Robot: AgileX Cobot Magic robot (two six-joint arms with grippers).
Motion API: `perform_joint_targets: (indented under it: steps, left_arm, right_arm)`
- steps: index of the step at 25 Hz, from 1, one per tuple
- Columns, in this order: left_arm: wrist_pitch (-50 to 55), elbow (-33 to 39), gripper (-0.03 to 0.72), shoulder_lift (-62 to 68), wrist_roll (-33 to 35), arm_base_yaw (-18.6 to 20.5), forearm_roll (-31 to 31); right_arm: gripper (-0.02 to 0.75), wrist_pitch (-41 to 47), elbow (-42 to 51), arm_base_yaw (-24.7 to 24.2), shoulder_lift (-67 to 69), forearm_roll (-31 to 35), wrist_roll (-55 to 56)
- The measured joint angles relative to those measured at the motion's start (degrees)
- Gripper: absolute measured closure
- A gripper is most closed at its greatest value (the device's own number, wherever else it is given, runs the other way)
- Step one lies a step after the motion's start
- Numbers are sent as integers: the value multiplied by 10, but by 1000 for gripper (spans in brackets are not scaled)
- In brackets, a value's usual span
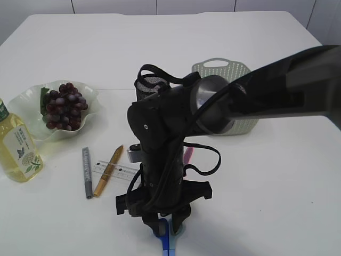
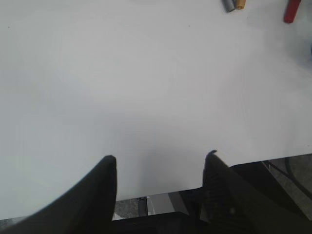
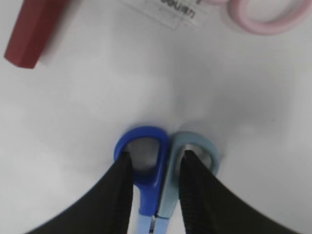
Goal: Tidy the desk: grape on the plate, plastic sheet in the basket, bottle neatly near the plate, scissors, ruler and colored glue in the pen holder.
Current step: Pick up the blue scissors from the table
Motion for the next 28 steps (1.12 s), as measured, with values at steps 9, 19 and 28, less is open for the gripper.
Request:
perform_joint_targets:
  steps: [9, 19, 28]
  left_arm:
    - [0, 0, 303, 0, 0, 0, 0]
    - [0, 0, 306, 0, 0, 0, 0]
    - [0, 0, 307, 0, 0, 0, 0]
  right_arm:
    - [586, 1, 0, 0, 0, -2, 0]
    - [526, 7, 0, 0, 0, -6, 0]
    - [463, 14, -28, 0, 5, -15, 0]
